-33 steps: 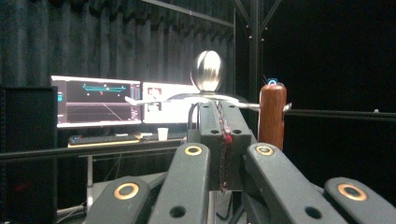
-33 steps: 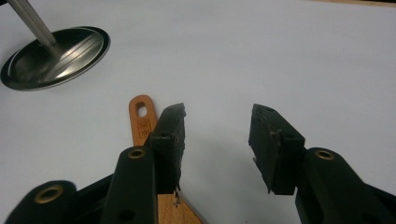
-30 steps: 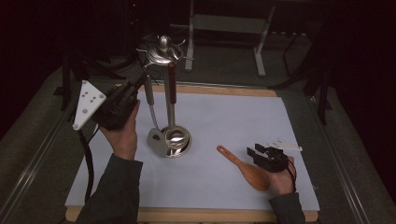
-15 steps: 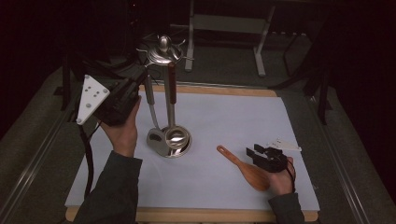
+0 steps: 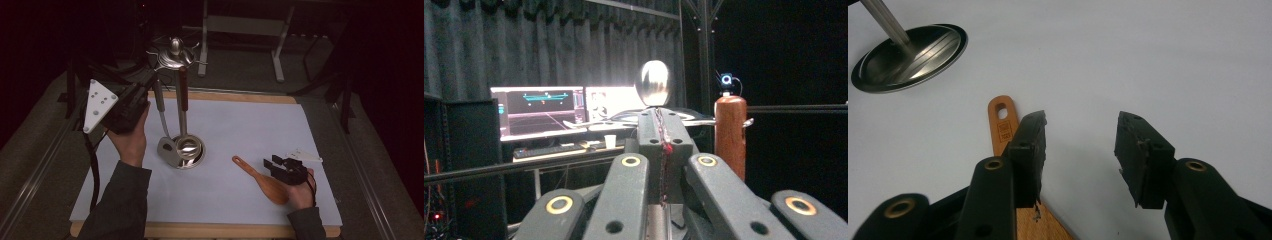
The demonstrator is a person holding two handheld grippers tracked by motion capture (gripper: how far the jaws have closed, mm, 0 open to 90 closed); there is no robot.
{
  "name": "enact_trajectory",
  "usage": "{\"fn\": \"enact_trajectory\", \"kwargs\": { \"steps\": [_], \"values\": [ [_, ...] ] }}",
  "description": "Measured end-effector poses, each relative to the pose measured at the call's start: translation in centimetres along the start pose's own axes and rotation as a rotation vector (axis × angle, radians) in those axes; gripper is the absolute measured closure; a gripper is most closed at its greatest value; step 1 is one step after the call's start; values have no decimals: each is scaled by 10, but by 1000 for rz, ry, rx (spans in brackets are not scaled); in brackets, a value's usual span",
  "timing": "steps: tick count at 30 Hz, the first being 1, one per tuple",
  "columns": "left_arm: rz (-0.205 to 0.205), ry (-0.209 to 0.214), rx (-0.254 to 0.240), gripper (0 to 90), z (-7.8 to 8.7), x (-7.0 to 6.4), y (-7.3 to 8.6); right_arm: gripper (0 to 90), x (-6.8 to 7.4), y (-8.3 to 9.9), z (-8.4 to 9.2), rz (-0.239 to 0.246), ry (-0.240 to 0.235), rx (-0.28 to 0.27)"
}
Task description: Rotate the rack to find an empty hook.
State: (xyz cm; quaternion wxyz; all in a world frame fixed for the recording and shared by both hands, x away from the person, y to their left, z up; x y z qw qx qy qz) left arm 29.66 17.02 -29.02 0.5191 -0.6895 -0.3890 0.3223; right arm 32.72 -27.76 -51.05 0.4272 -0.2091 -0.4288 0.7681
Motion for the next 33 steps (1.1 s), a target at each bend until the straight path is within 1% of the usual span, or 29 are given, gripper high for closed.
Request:
{"fn": "enact_trajectory", "kwargs": {
  "steps": [1,3,8,11,18,20,22,25,33],
  "values": [
    [6,-7,2,900,0,3,0,554,0,0,0,-1,-1,0],
    [7,-11,2,900,0,4,0,553,0,0,0,-2,-1,-1],
    [-3,-25,11,900,-1,8,-1,554,0,0,0,-3,-2,1],
    [-1,-28,12,900,-2,10,-1,554,0,0,0,-4,-2,3],
    [-6,-57,28,900,-7,16,-2,553,-1,1,0,-8,-1,1],
    [-2,-65,29,900,-9,19,-2,554,-2,1,0,-7,-1,1],
    [10,-72,27,900,-12,20,-1,553,-2,2,-1,-6,1,1],
    [7,-86,32,900,-16,22,-1,553,-2,2,-1,-9,-2,5],
    [18,-102,40,900,-24,27,0,554,-3,2,0,-10,0,1]
  ]
}}
Point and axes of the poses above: each handheld gripper's, and its own axes: z roughly backward along the jaws, y roughly out of its underside, x roughly to its left, the point moved 1 cm from there along -z, roughly forward along the jaws, and after that the axes turned 5 degrees about z, right-handed, at the moved point
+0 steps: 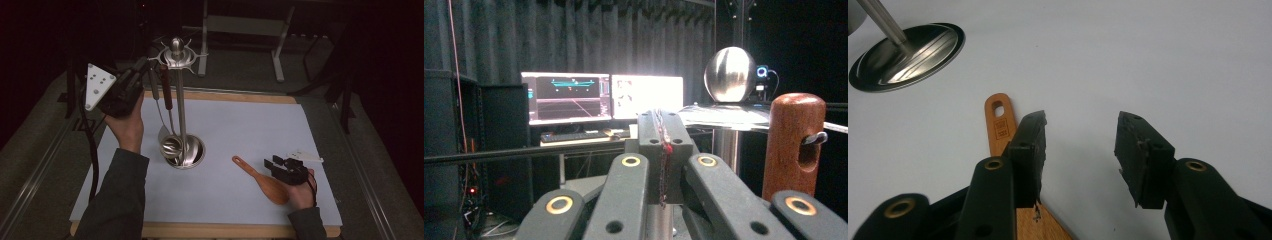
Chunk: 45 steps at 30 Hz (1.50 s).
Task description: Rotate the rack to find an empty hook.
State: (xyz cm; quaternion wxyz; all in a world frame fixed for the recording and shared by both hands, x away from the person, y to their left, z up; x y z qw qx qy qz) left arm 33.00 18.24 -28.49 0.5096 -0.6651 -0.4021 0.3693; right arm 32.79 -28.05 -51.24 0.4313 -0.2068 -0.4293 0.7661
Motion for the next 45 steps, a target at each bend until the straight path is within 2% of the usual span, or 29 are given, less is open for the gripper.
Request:
{"fn": "enact_trajectory", "kwargs": {
  "steps": [8,17,24,30,38,45],
  "values": [
    [-15,-16,21,900,-6,3,-2,554,-1,0,1,-4,1,-3],
    [-12,-29,39,900,-13,7,-4,554,-2,0,1,-8,1,-1],
    [-32,-35,57,900,-18,9,-6,554,-2,0,2,-7,2,-3],
    [-15,-56,73,900,-22,13,-6,554,-3,1,1,-8,3,-4],
    [-45,-51,84,900,-21,13,-7,554,-4,1,3,-11,5,-4],
    [-51,-47,84,899,-17,15,-9,554,-5,2,3,-13,6,-2]
  ]
}}
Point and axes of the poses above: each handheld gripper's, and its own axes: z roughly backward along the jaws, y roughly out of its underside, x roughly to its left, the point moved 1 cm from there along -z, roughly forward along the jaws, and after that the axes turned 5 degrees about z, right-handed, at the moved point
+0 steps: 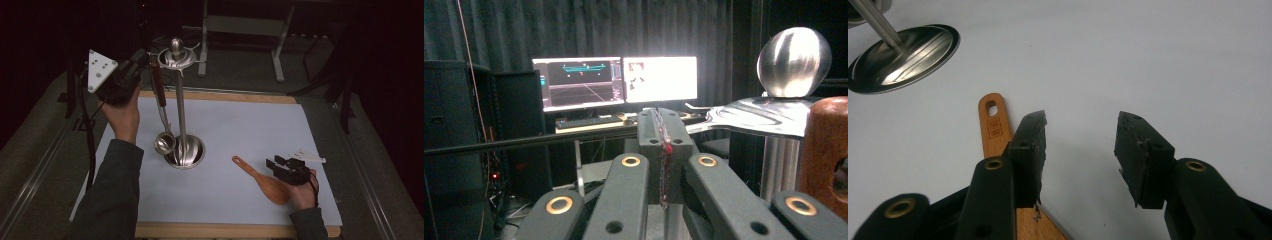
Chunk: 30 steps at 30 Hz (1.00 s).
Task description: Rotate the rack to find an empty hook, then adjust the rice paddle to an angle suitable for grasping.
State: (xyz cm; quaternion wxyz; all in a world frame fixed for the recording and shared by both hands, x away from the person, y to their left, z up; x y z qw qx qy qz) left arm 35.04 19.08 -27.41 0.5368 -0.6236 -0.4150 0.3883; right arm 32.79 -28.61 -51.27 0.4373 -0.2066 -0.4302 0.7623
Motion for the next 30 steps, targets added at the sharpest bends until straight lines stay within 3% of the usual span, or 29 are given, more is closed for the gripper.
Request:
{"fn": "enact_trajectory", "kwargs": {
  "steps": [20,30],
  "values": [
    [2,-22,57,898,16,23,20,554,-1,1,0,3,0,9],
    [-19,1,134,877,34,29,52,555,0,-5,5,29,-12,10]
  ]
}}
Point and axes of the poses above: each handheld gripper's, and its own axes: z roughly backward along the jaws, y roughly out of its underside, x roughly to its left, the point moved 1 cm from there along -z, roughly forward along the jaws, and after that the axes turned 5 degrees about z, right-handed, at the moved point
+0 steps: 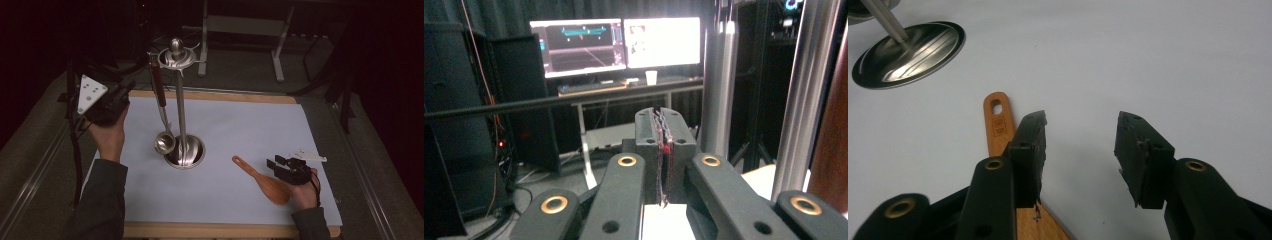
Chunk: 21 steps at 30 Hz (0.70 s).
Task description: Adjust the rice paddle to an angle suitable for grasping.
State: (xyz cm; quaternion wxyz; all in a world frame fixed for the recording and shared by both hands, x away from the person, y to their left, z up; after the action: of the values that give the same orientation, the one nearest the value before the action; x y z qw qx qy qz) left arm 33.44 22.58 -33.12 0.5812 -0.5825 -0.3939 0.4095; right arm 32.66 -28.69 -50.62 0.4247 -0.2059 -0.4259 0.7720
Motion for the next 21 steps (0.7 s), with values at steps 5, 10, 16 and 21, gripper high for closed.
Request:
{"fn": "enact_trajectory", "kwargs": {
  "steps": [5,10,16,21],
  "values": [
    [-14,-1,49,861,8,2,21,555,3,-3,3,25,-9,4],
    [2,-4,76,850,17,7,42,559,9,-2,4,73,-17,31],
    [27,-12,119,829,24,13,66,560,16,-2,0,148,-32,90],
    [35,-18,162,810,27,16,83,559,23,-2,-5,193,-43,129]
  ]
}}
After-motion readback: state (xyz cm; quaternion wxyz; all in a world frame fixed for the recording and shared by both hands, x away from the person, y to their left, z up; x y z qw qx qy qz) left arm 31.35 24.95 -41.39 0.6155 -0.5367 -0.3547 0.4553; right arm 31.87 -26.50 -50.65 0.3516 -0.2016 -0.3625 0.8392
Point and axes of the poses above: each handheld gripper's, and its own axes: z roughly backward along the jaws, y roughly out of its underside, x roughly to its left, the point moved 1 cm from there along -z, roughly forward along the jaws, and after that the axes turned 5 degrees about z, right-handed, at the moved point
